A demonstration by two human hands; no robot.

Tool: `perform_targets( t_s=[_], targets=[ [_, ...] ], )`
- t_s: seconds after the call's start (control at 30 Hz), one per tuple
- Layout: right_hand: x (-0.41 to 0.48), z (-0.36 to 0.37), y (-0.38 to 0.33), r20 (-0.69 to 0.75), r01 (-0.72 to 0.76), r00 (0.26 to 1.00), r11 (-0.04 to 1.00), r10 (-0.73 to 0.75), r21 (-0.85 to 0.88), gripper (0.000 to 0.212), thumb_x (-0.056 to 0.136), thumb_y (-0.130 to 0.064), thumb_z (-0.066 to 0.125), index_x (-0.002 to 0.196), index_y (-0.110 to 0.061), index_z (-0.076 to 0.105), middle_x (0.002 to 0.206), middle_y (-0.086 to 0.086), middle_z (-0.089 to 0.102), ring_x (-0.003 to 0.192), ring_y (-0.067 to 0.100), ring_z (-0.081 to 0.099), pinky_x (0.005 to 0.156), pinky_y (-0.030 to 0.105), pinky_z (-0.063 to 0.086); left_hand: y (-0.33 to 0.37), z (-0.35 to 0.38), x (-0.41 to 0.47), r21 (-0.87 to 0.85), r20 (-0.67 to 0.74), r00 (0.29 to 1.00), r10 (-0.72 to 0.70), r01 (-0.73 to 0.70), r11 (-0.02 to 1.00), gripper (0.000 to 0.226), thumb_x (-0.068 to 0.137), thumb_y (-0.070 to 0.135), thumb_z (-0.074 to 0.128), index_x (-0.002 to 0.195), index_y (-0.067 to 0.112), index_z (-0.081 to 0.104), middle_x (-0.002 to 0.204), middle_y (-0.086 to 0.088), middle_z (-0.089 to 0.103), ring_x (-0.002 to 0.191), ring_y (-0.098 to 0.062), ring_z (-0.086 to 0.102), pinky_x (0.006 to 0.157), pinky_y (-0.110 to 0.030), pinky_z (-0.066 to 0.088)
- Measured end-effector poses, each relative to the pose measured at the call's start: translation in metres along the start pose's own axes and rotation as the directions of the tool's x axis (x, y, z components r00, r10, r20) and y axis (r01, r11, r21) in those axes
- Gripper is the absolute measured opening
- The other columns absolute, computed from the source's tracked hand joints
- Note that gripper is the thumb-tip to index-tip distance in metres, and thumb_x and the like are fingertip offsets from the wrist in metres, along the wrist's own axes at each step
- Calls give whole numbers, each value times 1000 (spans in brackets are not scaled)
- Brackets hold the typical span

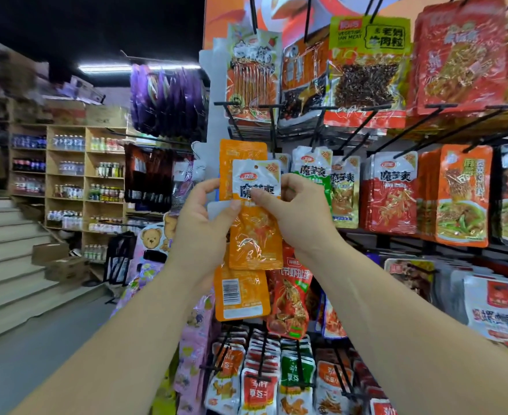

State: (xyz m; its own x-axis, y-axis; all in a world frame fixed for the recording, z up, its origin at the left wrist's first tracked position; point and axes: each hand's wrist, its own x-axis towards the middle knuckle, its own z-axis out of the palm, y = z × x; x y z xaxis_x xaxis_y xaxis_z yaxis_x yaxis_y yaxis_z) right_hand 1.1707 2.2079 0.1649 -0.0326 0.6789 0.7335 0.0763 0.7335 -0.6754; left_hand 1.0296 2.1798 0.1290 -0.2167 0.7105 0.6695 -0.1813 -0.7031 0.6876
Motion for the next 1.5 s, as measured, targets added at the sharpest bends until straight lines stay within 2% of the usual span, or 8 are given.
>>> perform_targets(
  t_s=[0.4, 0.6, 0.77, 0.97, 1.1, 1.23, 1.37, 1.5],
  targets=[
    [18, -13, -11, 54, -21, 998, 999, 22, -33, 17, 96, -17, 73, 111, -21, 67, 98, -1, 77, 83, 19, 75, 69, 40, 64, 6, -15, 22, 95, -21, 999, 40, -38, 995, 36, 105, 4, 57, 129, 31, 61, 121, -2, 72, 105, -32, 74, 79, -59, 63],
    [55, -26, -30, -128, 4, 991, 988, -24, -153, 26, 104, -23, 61, 85, -7, 61, 65, 5, 45, 52, 14, 40, 46, 21, 34, 1, -28, 51, 297, -152, 960, 234, -182, 937, 36, 101, 10, 59, 128, 32, 59, 122, -6, 65, 93, -27, 67, 79, -66, 57],
    [83, -11, -36, -197, 40, 976, 966, -92, -255, 43, 101, -32, 63, 67, -16, 42, 57, -3, 25, 55, 19, 25, 57, 31, 22, -22, -27, 51, 313, -163, 959, 230, -171, 934, 37, 104, 11, 59, 136, 30, 56, 131, 6, 61, 86, 8, 63, 87, -57, 59],
    [94, -1, -30, -263, -40, 964, 962, -34, -269, 58, 99, -25, 66, 57, -22, 26, 39, -12, 16, 42, 16, 21, 48, 25, 20, -37, -34, 51, 205, -203, 969, 140, -98, 974, 37, 104, 16, 60, 133, 38, 55, 133, 1, 62, 100, -43, 68, 78, -68, 58],
    [99, -2, -23, -282, -48, 958, 949, -45, -313, 57, 96, -21, 66, 56, -20, 27, 41, -11, 19, 40, 14, 19, 48, 27, 20, -40, -32, 48, 160, -258, 961, 104, -64, 985, 38, 104, 16, 61, 120, 50, 55, 134, -5, 61, 96, -38, 70, 77, -68, 59],
    [99, -8, -13, -237, -15, 960, 816, -151, -578, 48, 99, -38, 65, 63, -16, 43, 57, 0, 38, 50, 16, 33, 40, 24, 19, -39, -32, 49, 195, -259, 959, 114, -64, 979, 39, 104, 17, 60, 128, 46, 53, 136, -6, 60, 99, -34, 70, 77, -64, 61],
    [84, -18, -6, -99, 150, 946, 687, -309, -711, 41, 94, -32, 75, 123, -17, 51, 88, 0, 61, 70, 13, 56, 54, 24, 38, -38, -31, 47, 158, -250, 962, 108, -70, 985, 43, 105, 14, 59, 113, 56, 55, 131, -7, 63, 102, -35, 70, 79, -63, 61],
    [73, -33, 7, 261, 418, 825, 231, -501, -878, 42, 85, -30, 81, 117, -13, 59, 117, 9, 54, 91, 26, 54, 75, 36, 45, -37, -30, 47, 130, -242, 964, 112, -82, 988, 43, 105, 12, 59, 111, 54, 56, 125, -8, 66, 100, -34, 71, 74, -55, 64]
  ],
)
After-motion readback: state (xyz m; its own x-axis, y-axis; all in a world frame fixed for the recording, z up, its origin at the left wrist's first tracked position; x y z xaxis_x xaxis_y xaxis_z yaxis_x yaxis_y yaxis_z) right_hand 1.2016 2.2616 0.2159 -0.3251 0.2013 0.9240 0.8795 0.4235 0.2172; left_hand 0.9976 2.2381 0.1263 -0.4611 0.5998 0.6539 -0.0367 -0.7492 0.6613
